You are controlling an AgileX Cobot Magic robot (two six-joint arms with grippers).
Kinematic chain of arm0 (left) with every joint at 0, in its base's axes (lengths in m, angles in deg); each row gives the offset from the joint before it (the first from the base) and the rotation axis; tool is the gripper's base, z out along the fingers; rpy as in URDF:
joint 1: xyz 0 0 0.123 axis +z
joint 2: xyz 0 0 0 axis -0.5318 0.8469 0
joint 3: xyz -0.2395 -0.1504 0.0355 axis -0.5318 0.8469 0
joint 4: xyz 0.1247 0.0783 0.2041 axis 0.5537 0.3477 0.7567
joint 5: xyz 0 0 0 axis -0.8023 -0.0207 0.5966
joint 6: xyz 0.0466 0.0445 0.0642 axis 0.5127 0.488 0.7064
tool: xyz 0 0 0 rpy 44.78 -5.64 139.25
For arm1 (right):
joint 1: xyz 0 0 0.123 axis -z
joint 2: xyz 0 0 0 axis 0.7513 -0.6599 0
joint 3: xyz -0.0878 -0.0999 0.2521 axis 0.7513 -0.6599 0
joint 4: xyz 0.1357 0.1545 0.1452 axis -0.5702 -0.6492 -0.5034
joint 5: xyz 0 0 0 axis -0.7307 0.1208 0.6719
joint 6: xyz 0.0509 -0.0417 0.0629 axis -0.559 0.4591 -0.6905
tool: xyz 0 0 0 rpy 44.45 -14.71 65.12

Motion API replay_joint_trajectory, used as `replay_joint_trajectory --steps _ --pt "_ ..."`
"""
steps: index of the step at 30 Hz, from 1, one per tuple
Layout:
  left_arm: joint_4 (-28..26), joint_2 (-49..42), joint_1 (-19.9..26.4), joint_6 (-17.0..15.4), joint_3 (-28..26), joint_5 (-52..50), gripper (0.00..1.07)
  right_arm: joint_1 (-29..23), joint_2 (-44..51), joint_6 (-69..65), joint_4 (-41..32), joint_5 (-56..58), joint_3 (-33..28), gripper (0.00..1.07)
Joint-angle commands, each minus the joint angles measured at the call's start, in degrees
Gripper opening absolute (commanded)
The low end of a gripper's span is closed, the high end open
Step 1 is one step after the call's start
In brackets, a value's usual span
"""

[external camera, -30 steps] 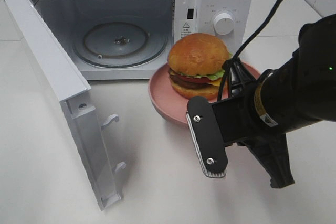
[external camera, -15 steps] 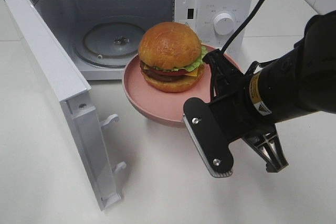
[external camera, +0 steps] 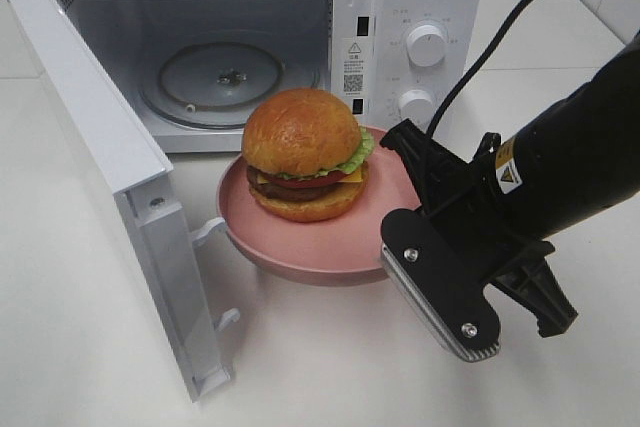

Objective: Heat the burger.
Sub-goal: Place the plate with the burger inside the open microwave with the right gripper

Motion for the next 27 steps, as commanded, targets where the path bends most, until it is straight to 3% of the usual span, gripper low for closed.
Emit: replay_joint_trajectory --steps 1,16,27 --pt "-0.1 -1.0 -0.2 0.0 0.2 -0.6 0.98 2.4 0.4 10.5 -9.8 -4.1 0.9 0.0" --pt "-0.1 -1.0 -0.2 0.0 0.2 -0.6 0.98 4.1 -2.5 11.4 -9.8 -5.9 5.3 0.0" --pt "-0.1 -1.0 -0.2 0.0 0.2 -0.6 0.98 4.1 -10.2 11.1 -9.9 -5.6 13.4 0.0"
